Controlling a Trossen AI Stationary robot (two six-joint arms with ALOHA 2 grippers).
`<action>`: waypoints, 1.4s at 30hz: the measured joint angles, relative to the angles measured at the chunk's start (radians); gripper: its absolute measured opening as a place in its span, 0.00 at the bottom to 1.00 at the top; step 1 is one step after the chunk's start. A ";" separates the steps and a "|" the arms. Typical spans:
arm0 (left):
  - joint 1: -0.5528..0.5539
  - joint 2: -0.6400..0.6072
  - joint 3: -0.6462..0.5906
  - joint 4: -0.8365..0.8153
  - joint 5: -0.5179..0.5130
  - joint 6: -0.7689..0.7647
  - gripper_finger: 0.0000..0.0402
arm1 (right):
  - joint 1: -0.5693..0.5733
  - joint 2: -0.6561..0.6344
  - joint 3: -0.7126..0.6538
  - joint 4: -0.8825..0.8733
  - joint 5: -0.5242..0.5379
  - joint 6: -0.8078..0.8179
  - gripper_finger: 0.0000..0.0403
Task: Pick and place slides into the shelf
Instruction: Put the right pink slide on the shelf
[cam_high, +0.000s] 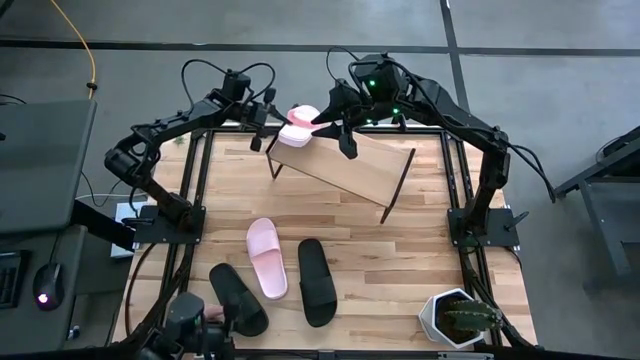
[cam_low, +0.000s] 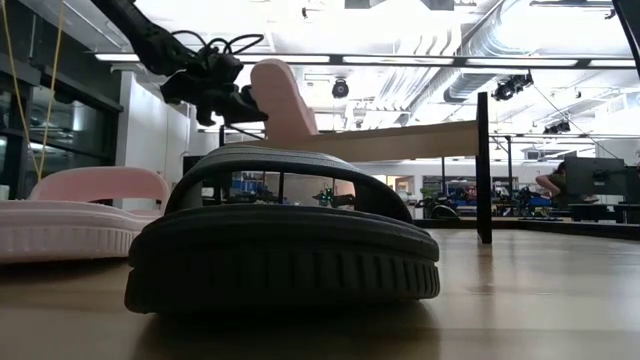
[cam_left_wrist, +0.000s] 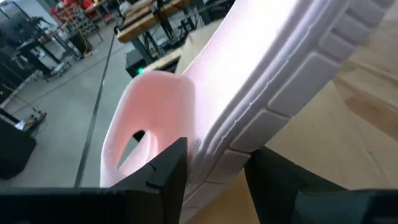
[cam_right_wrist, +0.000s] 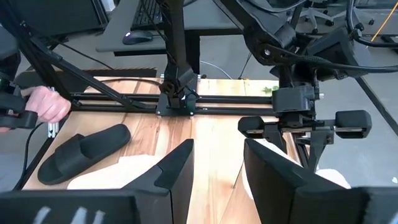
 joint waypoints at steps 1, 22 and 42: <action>0.000 -0.005 0.000 -0.018 -0.013 0.015 0.35 | 0.000 0.000 0.000 -0.003 0.000 0.001 0.32; 0.000 -0.096 0.000 -0.196 -0.213 0.057 0.41 | 0.003 0.000 0.000 -0.008 0.000 0.011 0.32; -0.001 -0.102 0.008 -0.233 -0.281 -0.038 0.55 | 0.016 0.000 0.000 -0.010 0.002 0.003 0.32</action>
